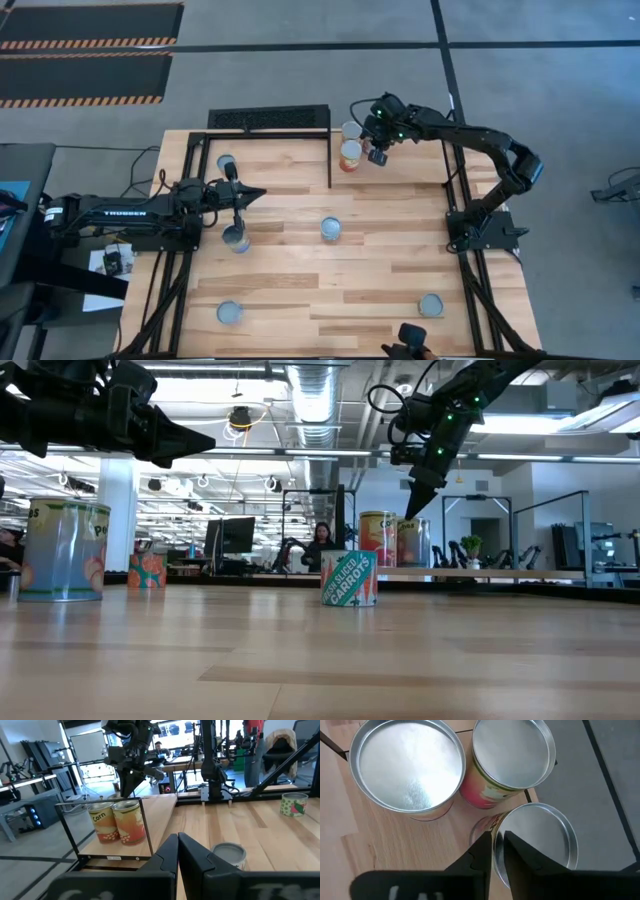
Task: Pick and place cans onto a shelf
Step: Put the right canned peaches on the shelf, then put the canned peaches on the shelf aligned with the other canned peaches
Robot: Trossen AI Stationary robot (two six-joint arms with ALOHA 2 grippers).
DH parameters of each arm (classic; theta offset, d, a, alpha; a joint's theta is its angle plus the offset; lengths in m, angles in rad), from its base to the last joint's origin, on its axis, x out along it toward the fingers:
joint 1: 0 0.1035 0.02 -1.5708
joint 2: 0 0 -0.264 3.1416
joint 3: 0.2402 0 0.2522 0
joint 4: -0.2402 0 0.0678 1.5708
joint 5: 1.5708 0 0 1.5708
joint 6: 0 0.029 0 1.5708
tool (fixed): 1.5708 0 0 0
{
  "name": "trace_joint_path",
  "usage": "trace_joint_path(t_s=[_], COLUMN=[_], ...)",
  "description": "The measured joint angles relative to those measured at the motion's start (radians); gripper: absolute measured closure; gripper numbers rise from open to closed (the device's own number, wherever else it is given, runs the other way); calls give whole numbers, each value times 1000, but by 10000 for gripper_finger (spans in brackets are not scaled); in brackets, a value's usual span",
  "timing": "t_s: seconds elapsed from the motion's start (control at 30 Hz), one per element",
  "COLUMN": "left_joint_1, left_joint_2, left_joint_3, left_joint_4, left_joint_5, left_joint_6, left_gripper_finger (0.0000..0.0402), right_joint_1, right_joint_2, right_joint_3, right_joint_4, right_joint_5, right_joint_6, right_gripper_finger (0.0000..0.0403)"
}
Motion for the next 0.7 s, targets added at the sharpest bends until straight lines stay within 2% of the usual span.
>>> trace_joint_path(t_s=[0.2, 0.37, 0.53, 0.63, 0.7], left_joint_1=[0, 0, 0, 0, -2], left_joint_2=[0, 0, 0, 0, 0], left_joint_3=[0, 0, 0, 0, 0], left_joint_4=[0, 0, 0, 0, 1], left_joint_5=[0, 0, 1, 18, 36], left_joint_6=[0, 7, 7, 7, 7], left_gripper_finger=[400, 400, 400, 400, 400], right_joint_1=[2, 15, 38, 43, 43], right_joint_2=[0, -56, -156, -234, -287], right_joint_3=[0, 1, -17, -94, -169], right_joint_4=[43, 52, -1, 44, 104], right_joint_5=[23, 36, 13, -53, -92], right_joint_6=[19, 19, 53, 67, 94], right_gripper_finger=[308, 302, 341, 386, 392])
